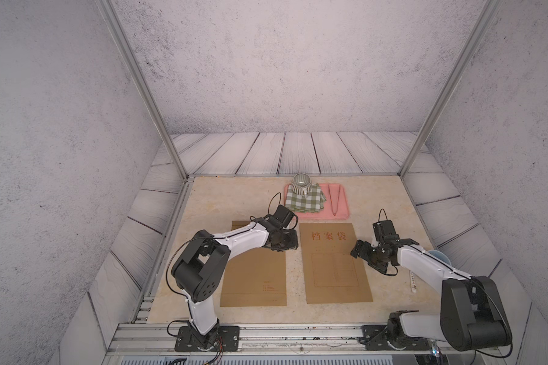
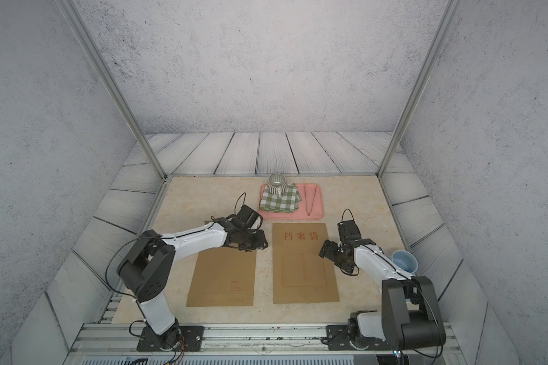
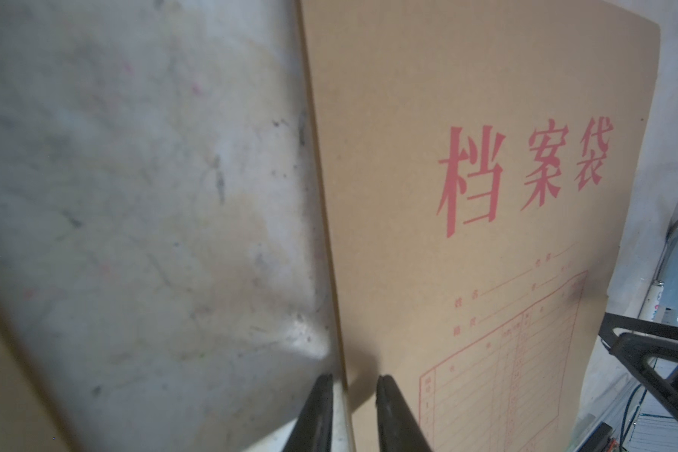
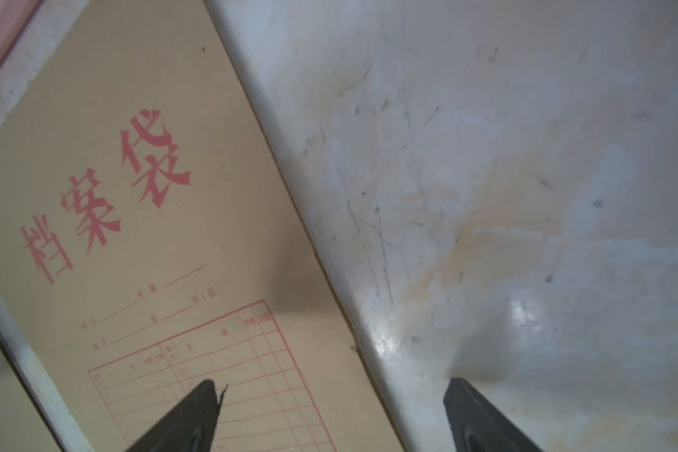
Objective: Open the file bag
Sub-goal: Pick up the file bag from the center of the board.
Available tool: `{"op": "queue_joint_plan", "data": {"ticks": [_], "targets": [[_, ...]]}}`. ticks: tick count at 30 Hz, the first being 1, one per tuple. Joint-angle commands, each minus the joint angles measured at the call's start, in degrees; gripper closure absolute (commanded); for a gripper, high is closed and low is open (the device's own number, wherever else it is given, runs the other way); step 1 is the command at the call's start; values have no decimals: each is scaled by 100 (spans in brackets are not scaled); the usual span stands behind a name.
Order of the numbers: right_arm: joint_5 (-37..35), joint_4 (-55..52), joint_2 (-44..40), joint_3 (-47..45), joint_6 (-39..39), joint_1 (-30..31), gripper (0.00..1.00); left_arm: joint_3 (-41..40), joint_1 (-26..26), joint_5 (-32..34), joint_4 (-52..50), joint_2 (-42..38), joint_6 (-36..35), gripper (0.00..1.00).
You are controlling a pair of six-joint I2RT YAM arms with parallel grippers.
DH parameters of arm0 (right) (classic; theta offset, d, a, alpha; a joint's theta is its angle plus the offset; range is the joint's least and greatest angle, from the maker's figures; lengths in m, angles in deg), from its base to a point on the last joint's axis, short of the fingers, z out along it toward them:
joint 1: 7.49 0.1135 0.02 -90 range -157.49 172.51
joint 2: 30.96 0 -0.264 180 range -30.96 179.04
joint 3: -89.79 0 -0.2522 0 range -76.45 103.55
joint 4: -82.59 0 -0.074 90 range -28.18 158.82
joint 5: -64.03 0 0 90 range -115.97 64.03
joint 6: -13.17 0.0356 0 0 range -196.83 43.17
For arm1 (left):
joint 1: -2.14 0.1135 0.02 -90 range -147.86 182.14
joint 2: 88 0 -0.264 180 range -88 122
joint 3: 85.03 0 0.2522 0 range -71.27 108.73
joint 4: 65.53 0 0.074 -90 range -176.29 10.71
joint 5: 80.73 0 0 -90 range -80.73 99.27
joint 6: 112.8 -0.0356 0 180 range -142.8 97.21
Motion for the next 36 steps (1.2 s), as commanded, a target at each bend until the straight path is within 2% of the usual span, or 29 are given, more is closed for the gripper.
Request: {"op": "queue_joint_plan", "data": {"ticks": [1, 6, 13, 20, 24, 27, 32, 36], "targets": [[234, -25, -39, -134, 5, -15, 8, 332, -102, -267, 290, 201, 107, 62], [447, 71, -58, -366, 39, -19, 11, 403, -145, -500, 420, 699, 209, 69], [613, 239, -154, -580, -38, -23, 15, 327, -163, -282, 187, 993, 260, 75], [1167, 576, -351, -679, -87, -27, 28, 126, -163, -124, 122, 1200, 425, 83], [1588, 764, -762, -736, -111, -32, 40, 61, -163, -126, 141, 1278, 492, 86], [1957, 958, -1129, -801, -55, -37, 46, 74, -163, -88, 95, 1296, 508, 87], [2553, 1427, -1558, -980, 113, -34, 50, 88, -161, -79, 71, 1359, 513, 88], [2468, 1268, -1481, -887, 8, -35, 53, 80, -163, -69, 79, 1390, 535, 88]]}}
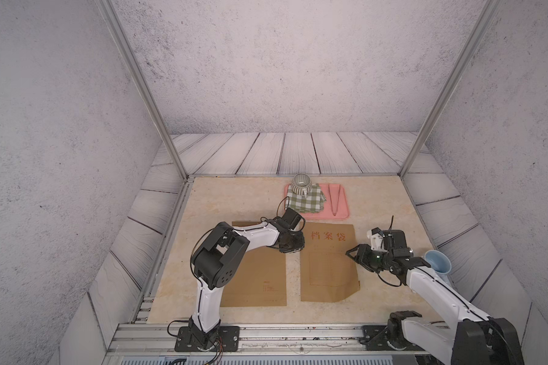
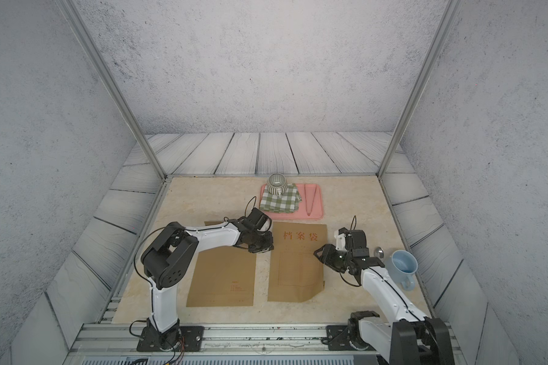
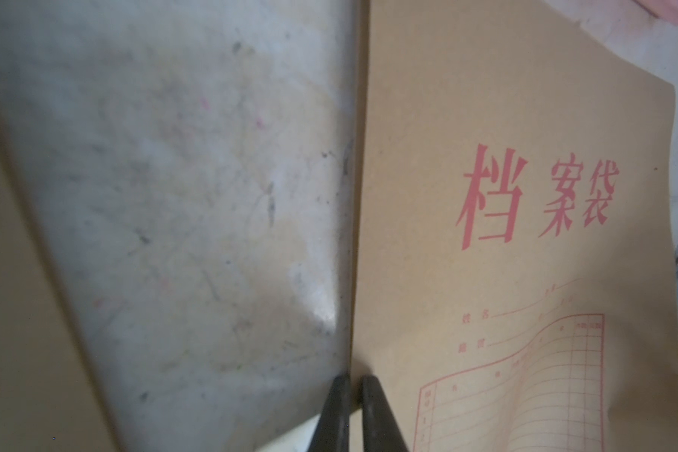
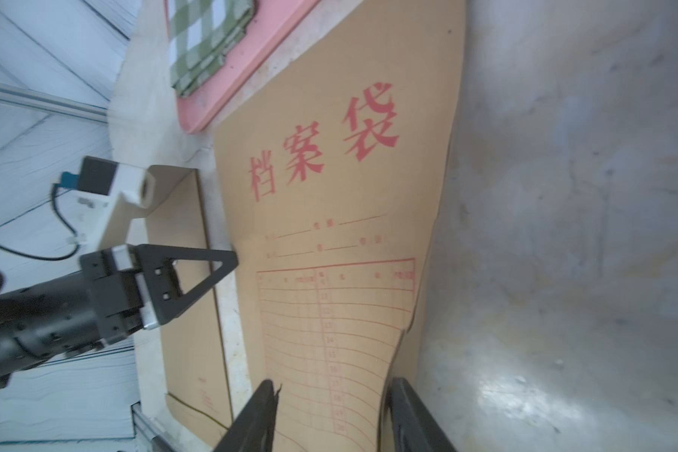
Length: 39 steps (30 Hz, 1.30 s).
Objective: Open the file bag
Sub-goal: Pick up the file bag from the center of the board.
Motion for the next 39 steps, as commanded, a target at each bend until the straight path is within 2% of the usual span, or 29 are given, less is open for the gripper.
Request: {"op": "queue_joint_plan", "data": {"ticks": [1, 4, 7, 11, 15, 19, 22, 27, 31, 34, 39], "targets": [[354, 23, 129, 46, -53, 65, 54, -224, -72, 124, -439, 497, 21, 88], [-192, -618, 338, 235, -196, 63, 57, -227, -72, 120, -461, 483, 19, 88], [-745, -1094, 309, 319, -221, 69, 45, -219, -72, 158, -469, 487, 7, 88], [-1435, -1634, 224, 402, -79, 66, 23, -179, -72, 195, -587, 480, 16, 90], [-1718, -2168, 72, 523, -20, 66, 16, -110, -87, 378, -720, 56, -34, 90], [-1757, -2659, -201, 465, 57, 63, 14, 253, -201, 772, -1155, -443, -188, 88], [-1383, -2617, -349, 189, 197, 74, 15, 560, -362, 956, -1248, -567, -262, 88], [-921, -2467, -619, -327, 391, 80, 16, 1004, -515, 703, -1255, 1, -291, 94], [-952, -2619, -807, -303, 389, 78, 16, 1013, -520, 546, -1113, 462, -201, 100], [-749, -2389, -523, -327, 367, 77, 17, 955, -510, 506, -1110, 673, -153, 100], [-385, -1757, -38, -488, 431, 71, 28, 677, -468, 664, -1127, 673, -66, 100]]}}
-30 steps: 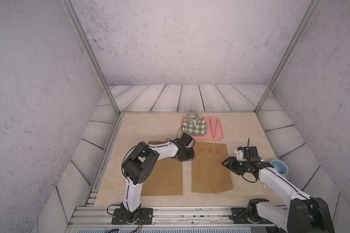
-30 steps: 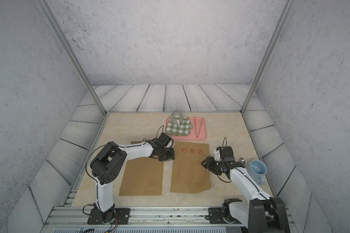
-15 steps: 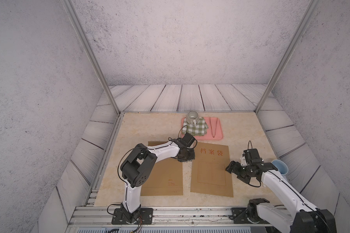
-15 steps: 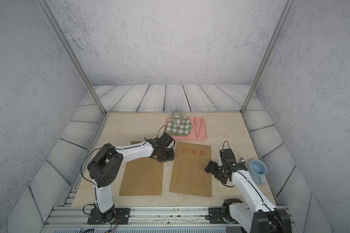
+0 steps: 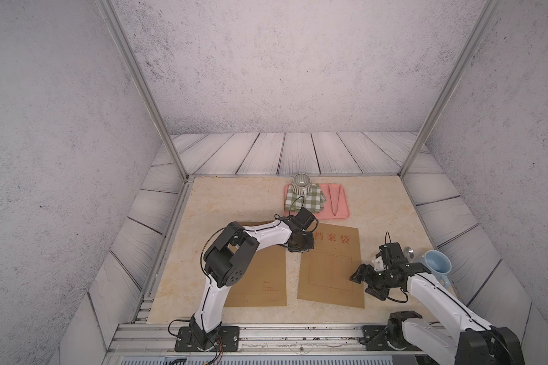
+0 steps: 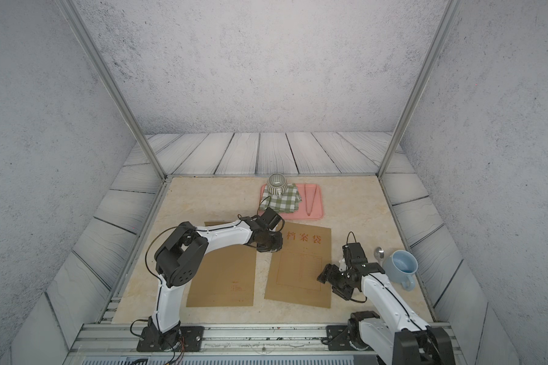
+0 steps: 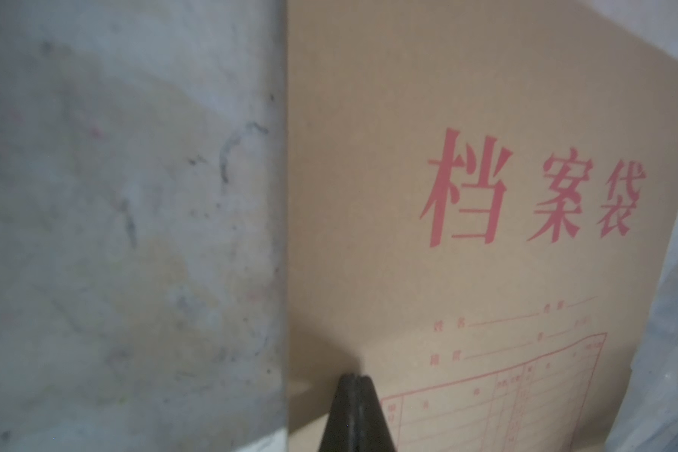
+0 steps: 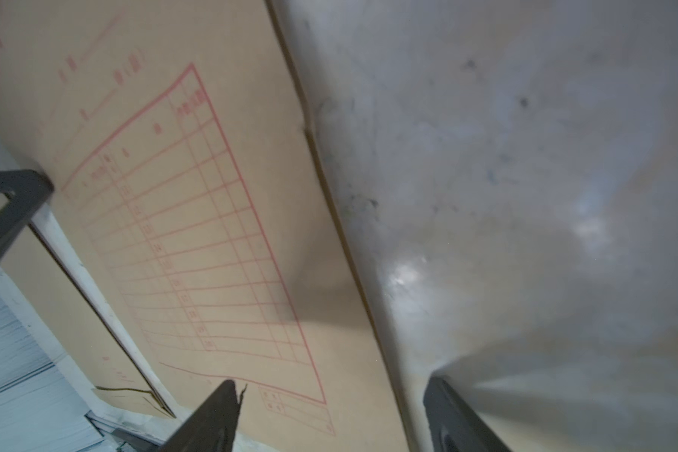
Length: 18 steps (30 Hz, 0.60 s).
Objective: Open the file bag
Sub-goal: Pick up the file bag from the center of the board.
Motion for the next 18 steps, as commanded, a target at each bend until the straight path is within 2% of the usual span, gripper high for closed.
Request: {"op": "queue_joint_plan", "data": {"ticks": [1, 11, 14, 18], "targets": [[308, 427, 147, -189, 81, 11, 30, -337, 11, 144, -335, 184, 72, 100], [1330, 1885, -1347, -622, 749, -3, 46, -574, 21, 3, -137, 286, 207, 100], [1515, 2272, -1280, -711, 906, -4, 51, -624, 21, -32, -88, 268, 237, 100], [1413, 2307, -979, -704, 853, -6, 56, -675, 28, -58, -34, 210, 257, 100]]}}
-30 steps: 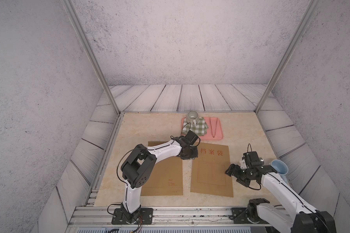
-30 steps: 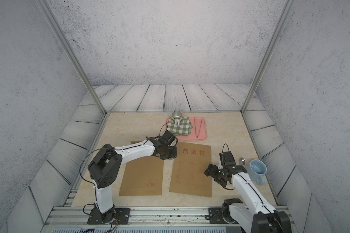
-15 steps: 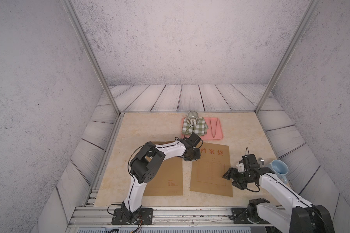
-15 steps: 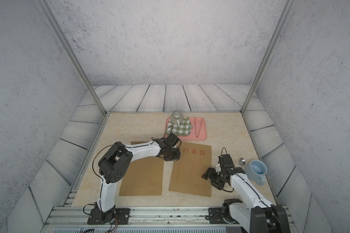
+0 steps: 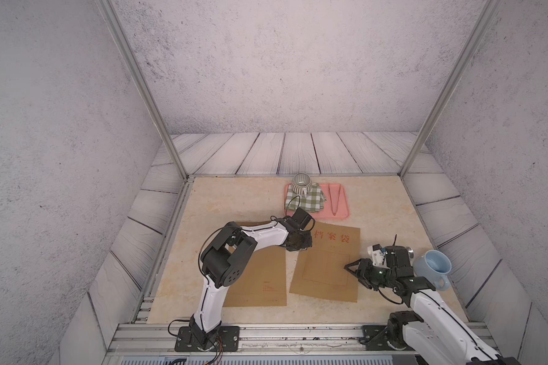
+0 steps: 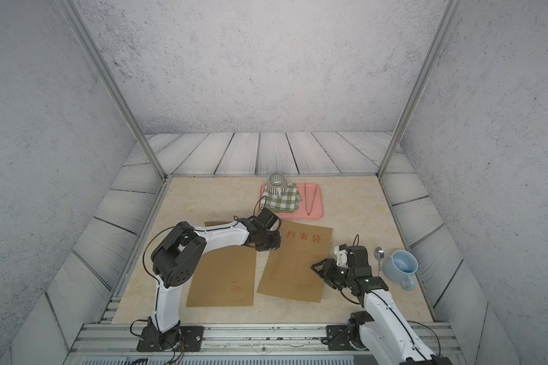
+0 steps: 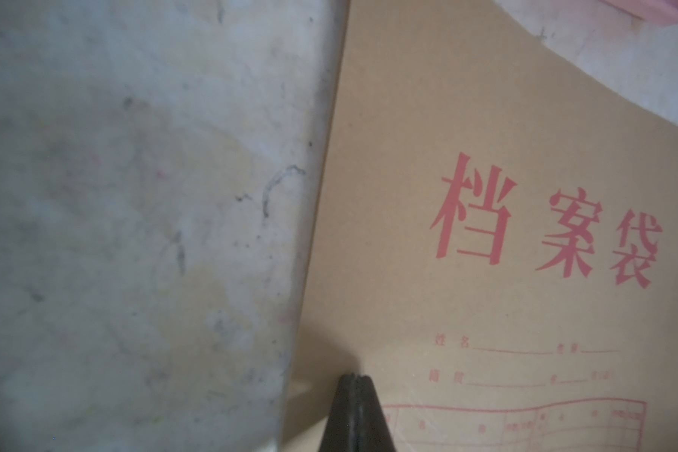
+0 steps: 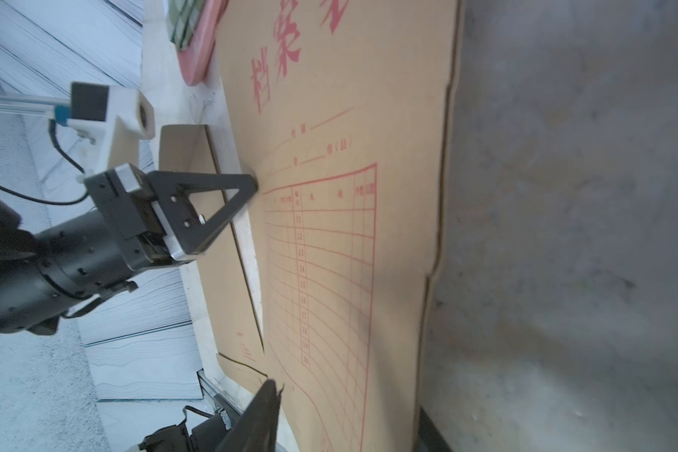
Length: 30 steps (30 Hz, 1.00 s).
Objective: Open the file bag
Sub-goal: Pick up the file bag from the center of the board.
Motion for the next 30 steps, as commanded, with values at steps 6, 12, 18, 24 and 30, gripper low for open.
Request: {"op": "queue_joint_plan", "data": {"ticks": [6, 12, 18, 24, 30], "targets": [[-145, -157, 107, 175, -134, 11, 74, -329, -69, -98, -564, 236, 54, 100], [-328, -1094, -116, 807, -753, 14, 98, -128, -78, 117, -688, -228, -75, 97], [-757, -2207, -262, 2225, -1526, 248, 100, 716, -247, 1002, -1430, -1474, -567, 57], [-2471, -2845, 248, 3866, -2097, 1857, 100, 2701, -798, 2192, -2482, -1961, -1422, 40], [-4010, -2894, 760, 4931, -2426, 3171, 100, 3989, -1042, 2542, -3189, -1690, -1578, 37]]}}
